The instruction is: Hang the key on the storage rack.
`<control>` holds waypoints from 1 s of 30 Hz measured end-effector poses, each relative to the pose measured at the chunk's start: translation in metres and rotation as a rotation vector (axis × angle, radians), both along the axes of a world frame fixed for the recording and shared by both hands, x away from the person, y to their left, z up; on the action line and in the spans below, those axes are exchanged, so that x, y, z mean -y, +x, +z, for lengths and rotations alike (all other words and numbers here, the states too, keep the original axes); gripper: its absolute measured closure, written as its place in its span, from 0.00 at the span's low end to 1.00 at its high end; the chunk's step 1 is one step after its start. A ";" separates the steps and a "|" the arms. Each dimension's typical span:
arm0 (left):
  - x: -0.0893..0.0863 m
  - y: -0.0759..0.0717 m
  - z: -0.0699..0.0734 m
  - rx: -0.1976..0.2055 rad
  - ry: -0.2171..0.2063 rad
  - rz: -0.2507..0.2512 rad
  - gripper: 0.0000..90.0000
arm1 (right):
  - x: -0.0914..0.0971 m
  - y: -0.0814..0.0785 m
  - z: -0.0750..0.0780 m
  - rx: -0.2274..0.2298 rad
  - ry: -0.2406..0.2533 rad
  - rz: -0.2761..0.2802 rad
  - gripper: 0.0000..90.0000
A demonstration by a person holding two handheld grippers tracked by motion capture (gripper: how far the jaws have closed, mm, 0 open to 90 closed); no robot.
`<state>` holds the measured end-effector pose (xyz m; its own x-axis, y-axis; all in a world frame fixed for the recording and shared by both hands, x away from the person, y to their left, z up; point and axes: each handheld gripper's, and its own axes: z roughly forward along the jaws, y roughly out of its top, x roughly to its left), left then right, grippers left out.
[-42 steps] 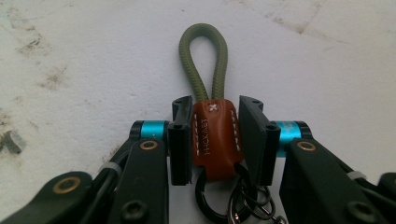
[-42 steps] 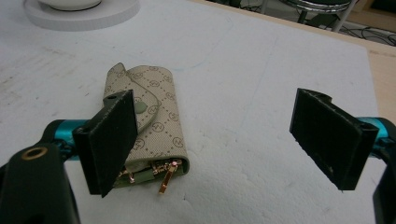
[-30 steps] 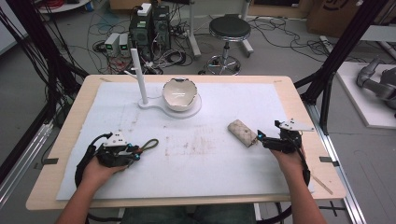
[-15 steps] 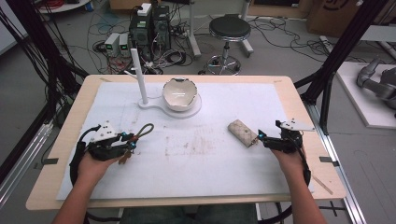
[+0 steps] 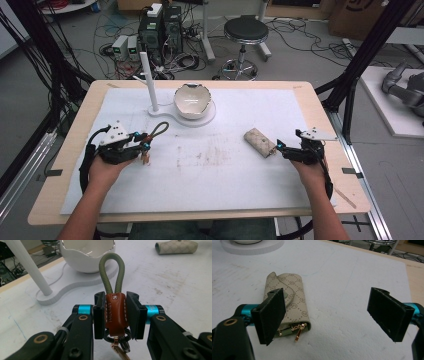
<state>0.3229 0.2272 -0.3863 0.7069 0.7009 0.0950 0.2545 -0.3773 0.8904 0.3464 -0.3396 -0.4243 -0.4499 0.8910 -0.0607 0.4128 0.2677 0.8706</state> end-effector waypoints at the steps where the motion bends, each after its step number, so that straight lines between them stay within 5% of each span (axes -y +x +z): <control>1: -0.001 0.002 0.003 0.007 -0.004 0.009 0.77 | 0.001 -0.001 0.000 0.002 0.001 0.001 0.17; 11: -0.004 0.017 0.040 0.113 -0.024 0.068 0.77 | 0.002 -0.001 0.000 0.004 0.003 -0.008 0.17; 18: -0.015 0.025 0.058 0.141 -0.042 0.115 0.77 | 0.001 -0.002 0.000 0.004 0.003 -0.006 0.17; 30: -0.020 0.041 0.087 0.191 -0.011 0.177 0.77 | -0.001 -0.001 -0.001 0.003 0.003 -0.002 0.17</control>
<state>0.3639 0.2477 -0.2992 0.5429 0.8139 0.2068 0.1428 -0.3322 0.9323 0.3456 -0.3386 -0.4252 -0.4476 0.8922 -0.0599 0.4106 0.2645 0.8726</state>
